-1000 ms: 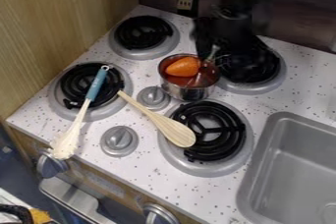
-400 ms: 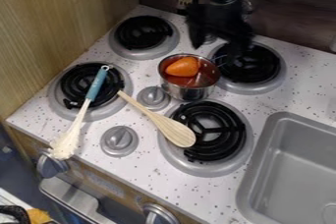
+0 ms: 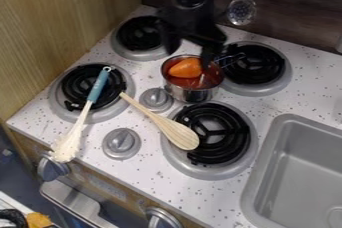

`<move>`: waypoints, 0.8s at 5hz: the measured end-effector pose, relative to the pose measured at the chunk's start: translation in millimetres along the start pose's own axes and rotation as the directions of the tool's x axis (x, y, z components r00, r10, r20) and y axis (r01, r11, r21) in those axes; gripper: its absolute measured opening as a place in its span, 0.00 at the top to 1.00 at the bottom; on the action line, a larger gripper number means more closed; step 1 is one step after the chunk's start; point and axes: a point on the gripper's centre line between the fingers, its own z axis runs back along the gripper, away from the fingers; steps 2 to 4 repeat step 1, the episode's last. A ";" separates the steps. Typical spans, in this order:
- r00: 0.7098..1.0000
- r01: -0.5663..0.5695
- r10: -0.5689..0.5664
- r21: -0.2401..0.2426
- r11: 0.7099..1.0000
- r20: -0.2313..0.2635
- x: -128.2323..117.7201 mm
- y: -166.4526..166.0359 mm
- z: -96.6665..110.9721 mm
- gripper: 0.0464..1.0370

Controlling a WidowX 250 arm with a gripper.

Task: Move silver pot to middle

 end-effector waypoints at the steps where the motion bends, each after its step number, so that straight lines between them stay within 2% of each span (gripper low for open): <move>1: 1.000 0.009 -0.009 0.011 1.000 0.005 -14.8 13.5 2.4 0.04; 4: 1.000 0.009 -0.009 0.011 1.000 0.005 -14.8 13.5 2.4 0.04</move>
